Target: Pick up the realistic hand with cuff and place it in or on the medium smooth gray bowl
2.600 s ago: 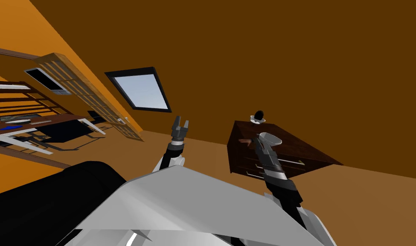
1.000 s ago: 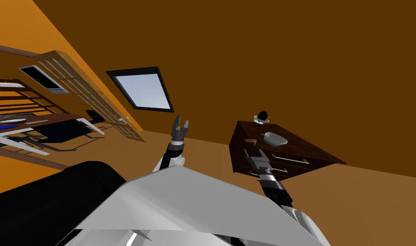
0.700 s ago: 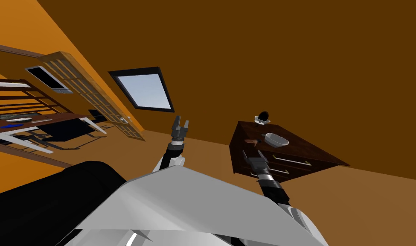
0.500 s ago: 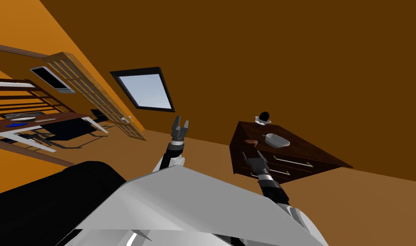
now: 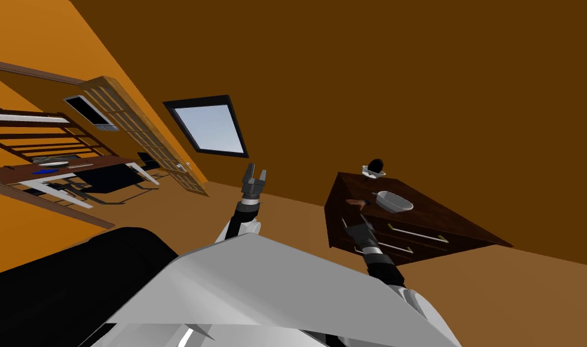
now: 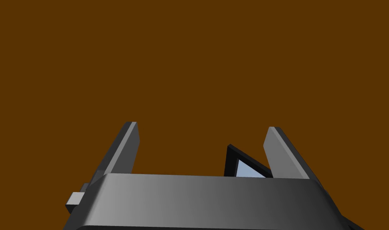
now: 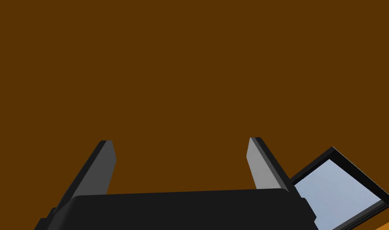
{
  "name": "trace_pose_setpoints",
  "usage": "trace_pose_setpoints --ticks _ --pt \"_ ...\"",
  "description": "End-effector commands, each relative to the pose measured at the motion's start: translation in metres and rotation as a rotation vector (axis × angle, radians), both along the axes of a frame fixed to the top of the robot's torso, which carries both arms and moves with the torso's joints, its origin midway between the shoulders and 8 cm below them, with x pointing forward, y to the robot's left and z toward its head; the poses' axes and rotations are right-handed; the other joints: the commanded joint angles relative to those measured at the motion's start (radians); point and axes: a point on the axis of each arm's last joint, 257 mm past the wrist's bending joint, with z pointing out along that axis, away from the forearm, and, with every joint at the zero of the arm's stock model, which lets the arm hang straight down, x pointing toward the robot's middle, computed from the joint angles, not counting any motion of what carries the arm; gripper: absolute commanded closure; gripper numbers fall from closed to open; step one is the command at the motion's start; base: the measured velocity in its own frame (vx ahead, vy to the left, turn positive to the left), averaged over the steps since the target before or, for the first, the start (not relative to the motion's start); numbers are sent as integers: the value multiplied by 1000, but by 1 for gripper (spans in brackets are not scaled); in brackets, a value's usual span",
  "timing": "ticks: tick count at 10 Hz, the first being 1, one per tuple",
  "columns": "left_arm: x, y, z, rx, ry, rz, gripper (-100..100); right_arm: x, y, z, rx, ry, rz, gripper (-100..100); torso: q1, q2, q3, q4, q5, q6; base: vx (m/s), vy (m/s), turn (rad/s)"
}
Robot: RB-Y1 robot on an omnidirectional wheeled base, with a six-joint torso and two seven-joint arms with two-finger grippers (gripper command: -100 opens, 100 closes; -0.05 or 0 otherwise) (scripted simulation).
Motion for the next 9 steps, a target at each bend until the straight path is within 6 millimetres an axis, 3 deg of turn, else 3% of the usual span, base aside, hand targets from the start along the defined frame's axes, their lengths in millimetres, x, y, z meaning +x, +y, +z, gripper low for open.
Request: trace_pose_setpoints --ticks 1,9 --pt "0 0 0 0 0 0 0 0 -2 -7 -68 10 1 -100 0 0 0 0 0 0 37 -65 49" --pt "0 0 0 0 0 0 0 5 -18 -52 -457 81 46 -100 1 1 0 0 0 0 31 -59 68"
